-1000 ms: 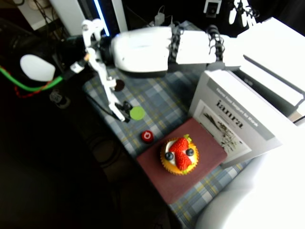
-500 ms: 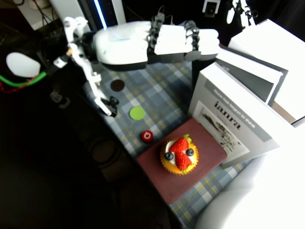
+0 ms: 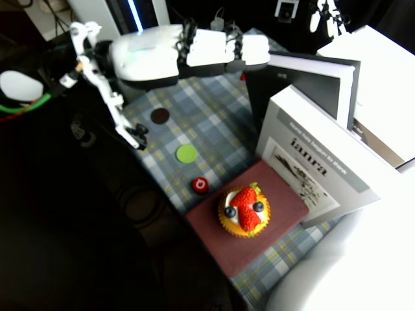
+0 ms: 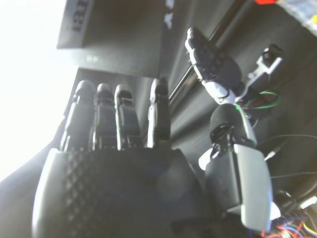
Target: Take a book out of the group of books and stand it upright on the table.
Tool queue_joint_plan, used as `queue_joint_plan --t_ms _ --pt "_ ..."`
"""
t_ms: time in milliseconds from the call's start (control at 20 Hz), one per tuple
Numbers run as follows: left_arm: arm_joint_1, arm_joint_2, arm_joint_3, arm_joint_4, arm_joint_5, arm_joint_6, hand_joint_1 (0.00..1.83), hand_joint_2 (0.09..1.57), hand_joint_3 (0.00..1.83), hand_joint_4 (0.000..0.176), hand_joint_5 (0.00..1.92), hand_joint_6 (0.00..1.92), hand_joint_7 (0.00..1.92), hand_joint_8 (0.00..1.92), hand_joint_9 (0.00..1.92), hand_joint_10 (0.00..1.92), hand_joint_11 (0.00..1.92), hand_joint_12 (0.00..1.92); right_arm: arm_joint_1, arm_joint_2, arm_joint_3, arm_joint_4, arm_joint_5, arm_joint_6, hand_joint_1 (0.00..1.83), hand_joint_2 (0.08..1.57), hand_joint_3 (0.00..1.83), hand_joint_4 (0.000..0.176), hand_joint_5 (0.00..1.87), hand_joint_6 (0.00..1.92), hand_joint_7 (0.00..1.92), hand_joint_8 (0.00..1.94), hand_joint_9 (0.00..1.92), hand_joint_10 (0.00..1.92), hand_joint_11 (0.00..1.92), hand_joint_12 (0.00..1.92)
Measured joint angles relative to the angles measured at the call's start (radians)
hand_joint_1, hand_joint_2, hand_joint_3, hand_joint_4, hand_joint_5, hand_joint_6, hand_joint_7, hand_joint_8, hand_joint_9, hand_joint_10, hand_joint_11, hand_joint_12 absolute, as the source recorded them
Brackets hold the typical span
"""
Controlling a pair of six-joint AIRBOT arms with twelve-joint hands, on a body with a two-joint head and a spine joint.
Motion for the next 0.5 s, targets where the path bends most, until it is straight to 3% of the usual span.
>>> queue_joint_plan --t_ms 500 --pt "0.016 0.000 0.000 -0.003 -0.008 -0.021 0.18 1.41 0.00 0.054 0.55 0.00 0.30 0.00 0.19 0.00 0.00 0.00 -0.064 0.004 -0.017 -0.014 0.008 0.029 0.21 1.24 0.01 0.176 0.34 0.00 0.00 0.00 0.00 0.00 0.00 0.00"
